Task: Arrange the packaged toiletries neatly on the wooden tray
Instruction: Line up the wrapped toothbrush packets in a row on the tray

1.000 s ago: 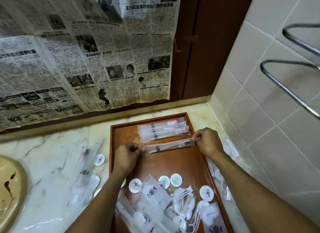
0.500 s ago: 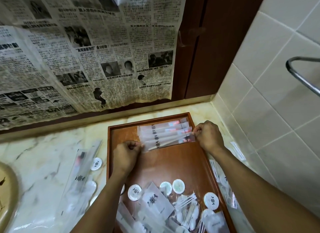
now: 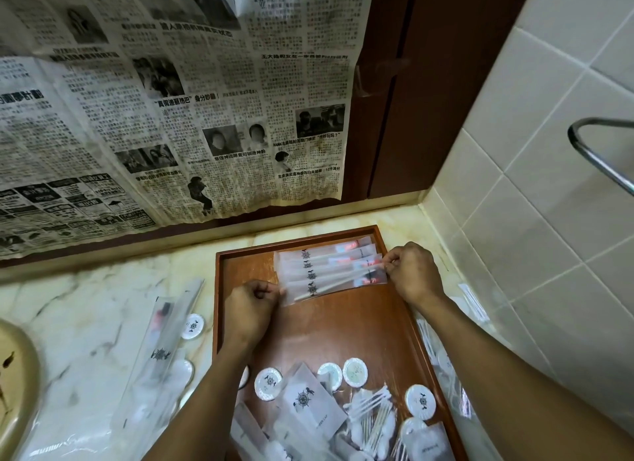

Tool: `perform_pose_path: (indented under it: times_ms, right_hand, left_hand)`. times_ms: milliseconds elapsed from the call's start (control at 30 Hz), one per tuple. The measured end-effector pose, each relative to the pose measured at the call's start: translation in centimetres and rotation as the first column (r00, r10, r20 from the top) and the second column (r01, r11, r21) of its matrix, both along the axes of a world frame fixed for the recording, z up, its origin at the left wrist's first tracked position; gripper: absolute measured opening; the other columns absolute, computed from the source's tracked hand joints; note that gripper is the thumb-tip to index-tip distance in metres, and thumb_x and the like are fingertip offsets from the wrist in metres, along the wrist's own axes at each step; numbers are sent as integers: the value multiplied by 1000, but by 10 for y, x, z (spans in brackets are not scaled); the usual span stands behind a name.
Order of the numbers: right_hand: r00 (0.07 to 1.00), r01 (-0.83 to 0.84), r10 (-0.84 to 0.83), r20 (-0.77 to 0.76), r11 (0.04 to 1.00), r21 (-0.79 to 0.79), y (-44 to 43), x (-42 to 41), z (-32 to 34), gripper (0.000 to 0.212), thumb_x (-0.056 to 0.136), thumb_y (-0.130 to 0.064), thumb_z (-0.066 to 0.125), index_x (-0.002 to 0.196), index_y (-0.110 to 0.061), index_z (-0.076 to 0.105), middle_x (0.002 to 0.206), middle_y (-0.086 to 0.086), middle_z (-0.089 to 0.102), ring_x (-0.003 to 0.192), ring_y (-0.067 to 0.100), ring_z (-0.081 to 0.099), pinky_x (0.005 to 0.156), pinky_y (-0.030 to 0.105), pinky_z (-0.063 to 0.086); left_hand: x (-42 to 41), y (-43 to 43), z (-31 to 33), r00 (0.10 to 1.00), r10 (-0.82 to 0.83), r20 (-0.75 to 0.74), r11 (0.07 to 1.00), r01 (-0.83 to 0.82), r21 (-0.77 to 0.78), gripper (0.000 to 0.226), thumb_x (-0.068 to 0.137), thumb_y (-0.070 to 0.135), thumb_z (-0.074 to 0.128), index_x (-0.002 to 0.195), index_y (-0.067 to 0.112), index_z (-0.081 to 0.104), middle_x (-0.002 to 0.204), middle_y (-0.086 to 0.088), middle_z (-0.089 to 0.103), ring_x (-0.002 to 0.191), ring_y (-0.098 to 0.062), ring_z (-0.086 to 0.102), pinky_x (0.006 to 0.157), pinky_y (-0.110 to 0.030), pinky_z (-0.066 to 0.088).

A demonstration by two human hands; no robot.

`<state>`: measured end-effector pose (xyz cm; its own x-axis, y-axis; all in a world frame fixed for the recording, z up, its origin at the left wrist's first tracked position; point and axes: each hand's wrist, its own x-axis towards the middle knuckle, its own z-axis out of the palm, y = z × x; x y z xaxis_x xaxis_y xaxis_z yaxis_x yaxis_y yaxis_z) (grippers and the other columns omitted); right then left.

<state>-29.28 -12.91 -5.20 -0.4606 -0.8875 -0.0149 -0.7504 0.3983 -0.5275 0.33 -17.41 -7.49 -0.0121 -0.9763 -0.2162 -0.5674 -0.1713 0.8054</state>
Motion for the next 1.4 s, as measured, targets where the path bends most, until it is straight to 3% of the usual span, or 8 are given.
perform_pose_path:
  times_ms: [200, 367, 500, 600, 733, 867, 1133, 1400]
  right_hand:
    - [1000, 1, -1, 7, 998, -56, 4, 0, -1, 11, 90, -18, 73, 99, -15, 77, 106, 8, 68, 90, 23, 64, 73, 36, 59]
    - [998, -65, 66, 8, 993, -103, 19, 15, 2, 17, 88, -22, 75, 105, -18, 75, 104, 3, 66, 95, 21, 63, 81, 39, 57]
    - [980, -196, 191, -59, 977, -86, 61, 48, 6, 16, 90, -23, 72, 106, -21, 73, 110, -4, 65, 101, 16, 60, 86, 33, 53]
    - [955, -285, 284, -83, 958, -1, 97, 68, 0, 13, 92, -21, 67, 104, -20, 72, 103, -4, 67, 96, 17, 63, 81, 31, 53]
    - [928, -341, 353, -117, 934, 105, 121, 81, -16, 17, 89, -14, 66, 102, -16, 77, 119, 4, 72, 112, 23, 67, 95, 34, 53]
    - [954, -297, 300, -18, 950, 94, 126, 79, -21, 31, 97, -15, 56, 123, -21, 71, 148, -4, 52, 142, 10, 43, 120, 35, 21]
    - [945, -320, 327, -5, 929, 186, 121, 77, -16, 38, 100, -18, 50, 135, -28, 62, 154, -9, 41, 146, 2, 32, 124, 39, 15]
    - [951, -304, 310, 5, 929, 211, 120, 79, -13, 38, 100, -15, 48, 134, -25, 64, 153, -9, 43, 144, 4, 35, 123, 37, 17]
  left_hand:
    - [7, 6, 8, 1000, 18, -15, 1000, -18, -12, 13, 81, 28, 85, 83, 20, 75, 68, 1, 73, 64, -10, 66, 56, -11, 44]
    - [20, 12, 11, 1000, -11, -3, 1000, 11, 9, 9, 84, 26, 82, 82, 24, 73, 68, 4, 73, 68, -11, 69, 66, -30, 52]
    - [42, 26, 28, 990, 102, 96, 971, -78, -226, 5, 90, 17, 74, 91, 22, 75, 85, 9, 72, 77, -4, 65, 70, -19, 45]
    - [80, 22, 30, 942, 269, 199, 924, -194, -329, 13, 93, 11, 66, 103, 12, 76, 99, -5, 72, 83, -21, 67, 77, -29, 46]
    - [151, -1, 11, 847, 383, 368, 924, -355, -144, 31, 93, 25, 66, 118, 8, 67, 110, -26, 65, 105, -43, 62, 89, -49, 54]
    - [177, -9, 0, 848, 276, 453, 938, -341, 67, 48, 91, 43, 68, 123, 7, 67, 116, -27, 65, 120, -40, 57, 94, -47, 50]
    - [164, -3, 12, 910, 218, 351, 960, -265, 89, 58, 94, 56, 62, 72, 3, 73, 67, -16, 70, 79, -38, 64, 75, -41, 54]
    - [152, 8, 34, 914, 274, 300, 958, -285, -8, 40, 93, 54, 65, 92, 14, 66, 89, -10, 69, 93, -37, 61, 83, -43, 52]
